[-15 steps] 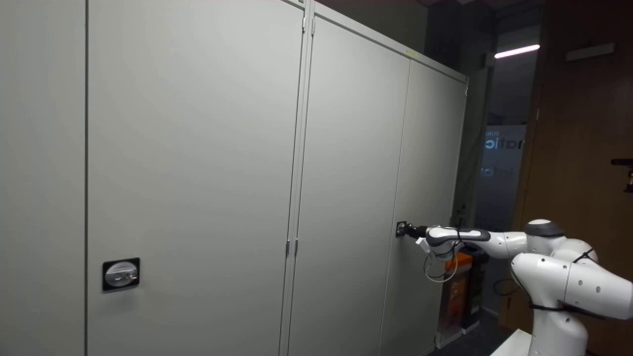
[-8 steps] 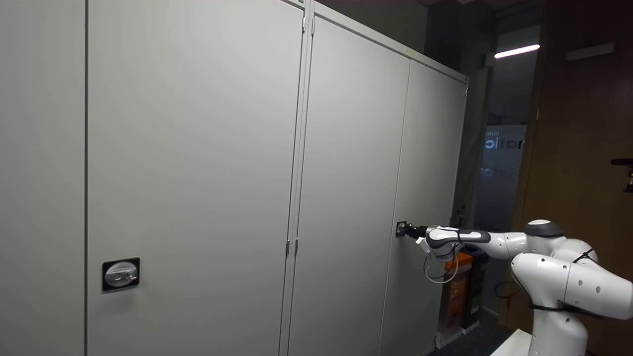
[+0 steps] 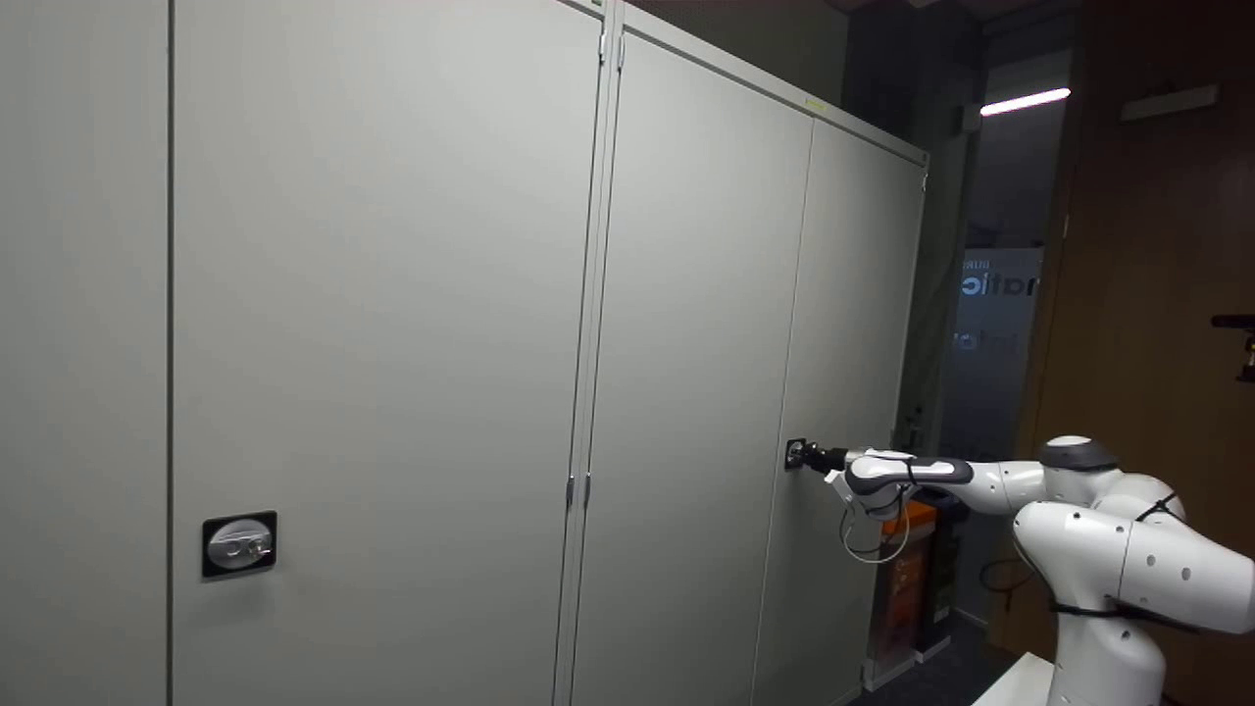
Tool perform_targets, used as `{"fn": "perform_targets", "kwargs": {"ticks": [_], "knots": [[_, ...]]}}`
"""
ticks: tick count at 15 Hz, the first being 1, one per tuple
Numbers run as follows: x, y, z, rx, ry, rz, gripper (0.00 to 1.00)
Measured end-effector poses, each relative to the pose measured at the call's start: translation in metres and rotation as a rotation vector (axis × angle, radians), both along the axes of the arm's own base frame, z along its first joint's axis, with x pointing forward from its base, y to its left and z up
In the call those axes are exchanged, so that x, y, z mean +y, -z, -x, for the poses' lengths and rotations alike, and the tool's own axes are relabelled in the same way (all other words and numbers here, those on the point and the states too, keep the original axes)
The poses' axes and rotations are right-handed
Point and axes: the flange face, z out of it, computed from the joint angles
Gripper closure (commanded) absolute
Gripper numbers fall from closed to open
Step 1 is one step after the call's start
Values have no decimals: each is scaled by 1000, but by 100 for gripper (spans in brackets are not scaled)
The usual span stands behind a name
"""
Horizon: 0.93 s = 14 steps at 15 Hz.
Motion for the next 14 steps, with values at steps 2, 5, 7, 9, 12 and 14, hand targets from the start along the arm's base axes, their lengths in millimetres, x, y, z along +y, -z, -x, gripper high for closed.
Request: {"fn": "perform_targets", "kwargs": {"ticks": [2,5,7,9,12,14], "knots": [[0,0,0,0,0,-1,92],[0,0,0,0,0,-8,92],[0,0,0,0,0,-13,92],[0,0,0,0,1,-17,92],[0,0,0,1,2,-28,92],[0,0,0,2,3,-36,92]]}}
